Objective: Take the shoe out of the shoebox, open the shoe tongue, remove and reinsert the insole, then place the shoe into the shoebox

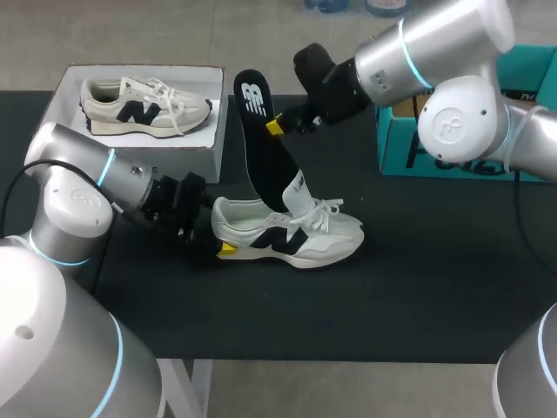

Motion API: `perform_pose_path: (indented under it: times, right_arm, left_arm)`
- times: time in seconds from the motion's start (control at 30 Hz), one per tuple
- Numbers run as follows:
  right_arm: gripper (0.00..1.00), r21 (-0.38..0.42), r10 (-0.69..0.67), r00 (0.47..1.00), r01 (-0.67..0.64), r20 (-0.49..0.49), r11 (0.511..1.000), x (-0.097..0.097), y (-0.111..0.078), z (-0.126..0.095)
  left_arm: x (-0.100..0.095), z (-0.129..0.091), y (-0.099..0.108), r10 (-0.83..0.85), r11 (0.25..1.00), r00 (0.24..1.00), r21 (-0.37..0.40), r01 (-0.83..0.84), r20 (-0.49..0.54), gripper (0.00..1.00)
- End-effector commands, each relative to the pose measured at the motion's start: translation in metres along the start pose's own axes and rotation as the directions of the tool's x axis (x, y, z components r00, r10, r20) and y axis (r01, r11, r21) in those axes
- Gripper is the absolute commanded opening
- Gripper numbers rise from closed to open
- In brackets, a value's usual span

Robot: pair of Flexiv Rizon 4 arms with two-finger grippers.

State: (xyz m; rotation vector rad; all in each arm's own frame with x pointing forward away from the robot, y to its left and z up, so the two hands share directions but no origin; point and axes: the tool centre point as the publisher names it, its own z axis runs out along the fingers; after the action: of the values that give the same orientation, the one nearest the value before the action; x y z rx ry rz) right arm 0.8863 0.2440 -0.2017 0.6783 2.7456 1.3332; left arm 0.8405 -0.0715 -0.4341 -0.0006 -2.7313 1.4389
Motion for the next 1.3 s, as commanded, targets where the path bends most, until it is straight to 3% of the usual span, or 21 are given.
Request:
perform_pose_path:
  times: [0.03, 0.1, 0.27, 0.47, 0.73, 0.97, 1.07, 1.3]
  right_arm:
    - [0.00, -0.002, -0.001, 1.000, 0.001, 0.000, 1.000, 0.000, -0.001, 0.001]
    - [0.00, -0.116, 0.060, 0.998, -0.062, -0.021, 0.991, 0.004, 0.014, -0.006]
    - [0.00, -0.216, 0.114, 0.992, -0.121, -0.045, 0.969, 0.016, 0.044, -0.028]
    - [0.00, -0.228, 0.124, 0.988, -0.141, -0.088, 0.963, 0.039, 0.060, -0.067]
    - [0.00, -0.214, 0.156, 0.984, -0.170, -0.082, 0.962, 0.052, 0.052, -0.111]
    - [0.00, -0.258, 0.237, 0.971, -0.236, -0.026, 0.937, 0.074, 0.028, -0.150]
    - [0.00, -0.299, 0.256, 0.966, -0.253, -0.028, 0.920, 0.085, 0.020, -0.159]
    - [0.00, -0.299, 0.256, 0.966, -0.253, -0.028, 0.920, 0.085, 0.020, -0.159]
  left_arm:
    - [0.000, 0.003, 0.004, 0.000, 1.000, 1.000, 0.001, 0.000, 0.002, 0.00]
    - [0.000, 0.003, 0.004, 0.000, 1.000, 1.000, 0.001, 0.000, 0.002, 0.00]
    - [0.000, 0.003, 0.004, 0.000, 1.000, 1.000, 0.001, 0.000, 0.002, 0.00]
    - [0.000, 0.003, 0.004, 0.000, 1.000, 1.000, 0.001, 0.000, 0.002, 0.00]
    - [0.000, 0.003, 0.004, 0.000, 1.000, 1.000, 0.001, 0.000, 0.002, 0.00]
    - [0.000, 0.003, 0.004, 0.000, 1.000, 1.000, 0.001, 0.000, 0.002, 0.00]
    - [0.000, 0.003, 0.004, 0.000, 1.000, 1.000, 0.001, 0.000, 0.002, 0.00]
    - [0.000, 0.003, 0.004, 0.000, 1.000, 1.000, 0.001, 0.000, 0.002, 0.00]
